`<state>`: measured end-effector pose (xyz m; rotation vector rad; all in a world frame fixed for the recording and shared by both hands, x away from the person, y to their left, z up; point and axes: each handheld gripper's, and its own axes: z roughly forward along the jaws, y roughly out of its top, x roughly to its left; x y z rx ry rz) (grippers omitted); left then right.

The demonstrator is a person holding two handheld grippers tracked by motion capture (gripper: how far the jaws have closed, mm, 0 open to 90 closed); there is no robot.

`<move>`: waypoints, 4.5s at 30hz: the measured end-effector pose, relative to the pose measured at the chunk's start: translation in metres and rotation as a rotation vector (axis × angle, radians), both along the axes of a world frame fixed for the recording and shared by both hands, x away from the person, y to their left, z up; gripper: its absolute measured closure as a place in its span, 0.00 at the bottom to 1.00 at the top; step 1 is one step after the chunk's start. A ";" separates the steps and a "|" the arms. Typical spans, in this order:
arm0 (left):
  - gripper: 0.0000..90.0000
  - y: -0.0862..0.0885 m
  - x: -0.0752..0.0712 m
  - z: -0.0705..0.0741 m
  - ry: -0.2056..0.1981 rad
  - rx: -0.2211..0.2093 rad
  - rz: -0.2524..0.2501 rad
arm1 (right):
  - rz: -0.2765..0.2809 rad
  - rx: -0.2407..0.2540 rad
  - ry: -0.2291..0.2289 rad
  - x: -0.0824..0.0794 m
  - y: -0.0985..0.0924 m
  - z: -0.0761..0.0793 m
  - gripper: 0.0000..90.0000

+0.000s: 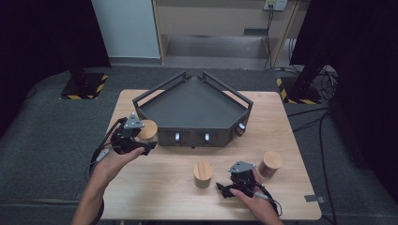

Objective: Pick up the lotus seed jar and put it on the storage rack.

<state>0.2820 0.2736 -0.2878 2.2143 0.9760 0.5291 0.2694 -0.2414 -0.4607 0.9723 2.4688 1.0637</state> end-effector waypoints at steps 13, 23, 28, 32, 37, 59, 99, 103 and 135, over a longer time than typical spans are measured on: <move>0.27 -0.006 0.011 0.011 -0.005 -0.001 -0.001 | 0.002 0.001 0.001 0.000 0.000 0.000 0.02; 0.27 -0.009 0.025 0.014 0.005 0.006 -0.001 | 0.003 0.001 0.001 0.001 0.000 0.000 0.02; 0.27 -0.012 0.033 0.016 0.003 0.009 -0.004 | 0.003 0.001 0.001 0.001 0.000 0.000 0.02; 0.27 -0.015 0.041 0.019 0.000 0.011 -0.007 | 0.003 0.001 0.001 0.001 0.000 0.000 0.02; 0.27 -0.019 0.050 0.021 -0.010 0.014 -0.008 | 0.003 0.001 0.001 0.001 0.000 0.000 0.02; 0.27 -0.035 0.080 0.028 -0.025 0.020 0.015 | 0.003 0.002 0.000 0.001 -0.001 0.000 0.02; 0.27 -0.041 0.128 -0.016 0.029 -0.015 0.055 | 0.003 0.001 0.000 0.001 0.000 0.000 0.02; 0.27 -0.038 0.131 -0.019 0.033 -0.033 0.062 | 0.003 0.002 0.000 0.001 -0.001 0.000 0.02; 0.07 -0.023 0.117 -0.014 -0.008 -0.084 0.081 | 0.003 0.002 0.000 0.000 -0.001 0.000 0.02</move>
